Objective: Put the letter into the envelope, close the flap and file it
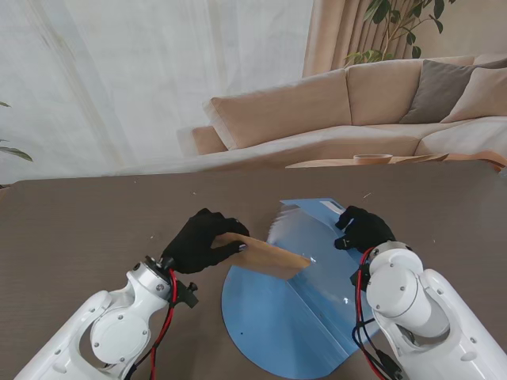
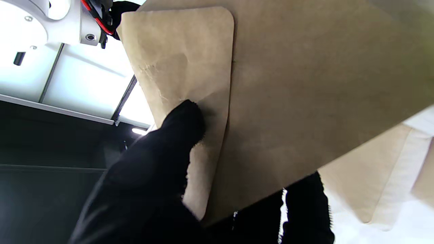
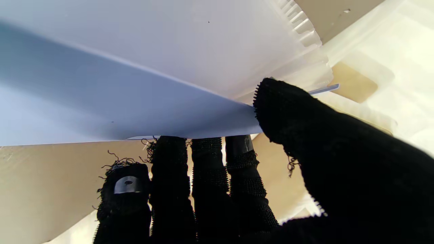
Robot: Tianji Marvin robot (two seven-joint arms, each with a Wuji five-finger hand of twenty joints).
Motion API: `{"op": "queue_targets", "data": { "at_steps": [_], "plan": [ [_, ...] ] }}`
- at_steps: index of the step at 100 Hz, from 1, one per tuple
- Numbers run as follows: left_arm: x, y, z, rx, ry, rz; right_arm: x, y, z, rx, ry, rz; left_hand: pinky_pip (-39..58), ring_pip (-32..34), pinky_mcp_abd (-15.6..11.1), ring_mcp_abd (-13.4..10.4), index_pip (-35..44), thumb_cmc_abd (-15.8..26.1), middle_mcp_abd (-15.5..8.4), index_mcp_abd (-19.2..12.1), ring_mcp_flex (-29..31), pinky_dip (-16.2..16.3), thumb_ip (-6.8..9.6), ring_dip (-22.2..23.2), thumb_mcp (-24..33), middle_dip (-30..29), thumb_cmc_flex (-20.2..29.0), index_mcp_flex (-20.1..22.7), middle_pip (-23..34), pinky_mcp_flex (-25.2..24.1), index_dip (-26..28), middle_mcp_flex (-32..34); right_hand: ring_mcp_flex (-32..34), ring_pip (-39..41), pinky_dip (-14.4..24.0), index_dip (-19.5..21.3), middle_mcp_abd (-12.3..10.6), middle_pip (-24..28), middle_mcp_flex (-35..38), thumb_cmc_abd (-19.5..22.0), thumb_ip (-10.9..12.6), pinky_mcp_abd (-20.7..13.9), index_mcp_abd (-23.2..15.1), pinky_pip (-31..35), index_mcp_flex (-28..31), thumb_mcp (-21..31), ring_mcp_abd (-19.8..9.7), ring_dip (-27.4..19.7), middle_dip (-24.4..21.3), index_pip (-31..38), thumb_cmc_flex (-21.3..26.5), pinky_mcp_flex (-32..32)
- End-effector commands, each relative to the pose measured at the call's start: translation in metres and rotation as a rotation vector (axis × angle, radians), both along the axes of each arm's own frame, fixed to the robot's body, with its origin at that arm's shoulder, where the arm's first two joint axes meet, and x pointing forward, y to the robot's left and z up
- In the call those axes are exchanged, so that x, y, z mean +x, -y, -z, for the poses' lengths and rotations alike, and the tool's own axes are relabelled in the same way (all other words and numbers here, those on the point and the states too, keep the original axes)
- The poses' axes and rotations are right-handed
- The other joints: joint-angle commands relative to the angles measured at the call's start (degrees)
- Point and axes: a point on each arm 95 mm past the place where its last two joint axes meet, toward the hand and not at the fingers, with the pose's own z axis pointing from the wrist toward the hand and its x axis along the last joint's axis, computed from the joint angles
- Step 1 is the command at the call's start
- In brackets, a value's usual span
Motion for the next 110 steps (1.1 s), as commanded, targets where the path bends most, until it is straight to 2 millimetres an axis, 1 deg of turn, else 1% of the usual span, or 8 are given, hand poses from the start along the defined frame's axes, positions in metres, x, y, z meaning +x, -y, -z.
{"op": "queue_targets", "data": {
  "at_steps": [1,25,37,47,72,94,110],
  "plan": [
    [-0.001,0.010,-0.002,-0.022,0.006,0.028,-0.003,-0.008,-0.004,0.030,-0.002,-0.017,1.2,-0.1,-0.9,-1.1,6.4,3.6,-2.1,-4.4,-0.3,-0.1,0.65,1.4,1.9,1.6,2.9,1.7,0.8,0.2,2.5,0.4,0.3,1.3,2.4,-0.4,-10.0,17.7,9.3,6.2,4.0,0.7,0.3,3.5,1.2,6.7,1.0,0.8,7.4,0.9,10.0,-0.2],
    [0.006,0.034,0.001,-0.021,0.112,0.047,-0.010,-0.013,-0.006,0.083,-0.007,-0.011,0.5,-0.6,-1.8,-2.2,7.4,4.0,-3.0,-5.1,-0.7,-0.6,0.47,1.9,1.7,1.9,2.8,0.8,0.7,0.4,2.2,-0.1,0.4,1.3,2.8,-0.4,-9.7,17.7,9.4,6.3,4.2,0.9,0.5,3.5,1.5,6.4,1.2,1.3,7.6,0.8,10.3,-0.2],
    [0.011,0.046,0.008,0.016,0.164,0.052,-0.013,-0.014,-0.007,0.102,-0.007,-0.006,0.4,-0.8,-2.0,-2.7,7.9,4.2,-3.5,-5.5,-0.9,-0.8,0.37,2.1,1.3,2.0,2.8,0.2,0.7,0.5,2.1,-0.4,0.3,1.2,3.1,-0.3,-9.4,17.7,9.5,6.3,4.2,1.0,0.4,3.5,1.8,6.3,1.4,1.4,7.7,0.7,10.5,-0.2],
    [0.014,0.054,0.015,0.036,0.174,0.054,-0.014,-0.014,-0.008,0.111,-0.005,-0.005,0.0,-1.0,-2.6,-3.0,8.5,4.4,-3.6,-5.7,-1.2,-1.0,0.42,2.3,0.9,2.1,3.0,-0.1,0.6,0.3,1.8,-0.7,0.4,1.2,3.2,-0.3,-9.3,17.7,9.5,6.3,4.2,1.0,0.4,3.5,1.9,6.3,1.4,1.5,7.7,0.7,10.5,-0.1],
    [0.022,0.071,0.028,0.096,0.227,0.051,-0.016,-0.016,-0.008,0.115,-0.001,-0.014,-0.6,-1.6,-3.2,-3.6,9.3,4.8,-4.3,-6.1,-2.1,-1.3,0.56,2.8,-0.3,2.4,3.6,-0.8,0.5,-0.3,1.2,-1.3,0.5,1.2,3.4,-0.2,-9.2,17.7,9.7,6.1,4.3,1.2,0.4,3.5,2.3,6.3,1.5,1.6,7.8,0.7,10.6,0.0],
    [0.026,0.080,0.033,0.160,0.292,0.061,-0.015,-0.017,-0.008,0.126,-0.001,-0.017,-0.8,-1.8,-3.3,-3.7,9.7,5.1,-4.4,-6.2,-2.1,-1.4,0.74,2.9,-1.0,2.4,4.0,-1.0,0.3,-0.5,0.8,-1.4,0.5,1.2,3.5,0.0,-9.2,17.7,9.7,6.2,4.3,1.1,0.3,3.6,2.4,6.3,1.5,1.7,7.9,0.7,10.7,0.2],
    [0.023,0.075,0.029,0.152,0.305,0.073,-0.014,-0.017,-0.009,0.123,0.002,-0.018,-0.8,-1.8,-3.2,-3.6,9.9,5.1,-4.3,-6.2,-2.1,-1.4,0.87,3.1,-1.3,2.5,4.1,-0.8,0.4,-0.5,0.6,-1.3,0.5,1.2,3.5,0.1,-9.1,17.7,9.7,6.1,4.3,1.1,0.3,3.6,2.4,6.3,1.6,1.7,8.0,0.6,10.6,0.3]
  ]
}}
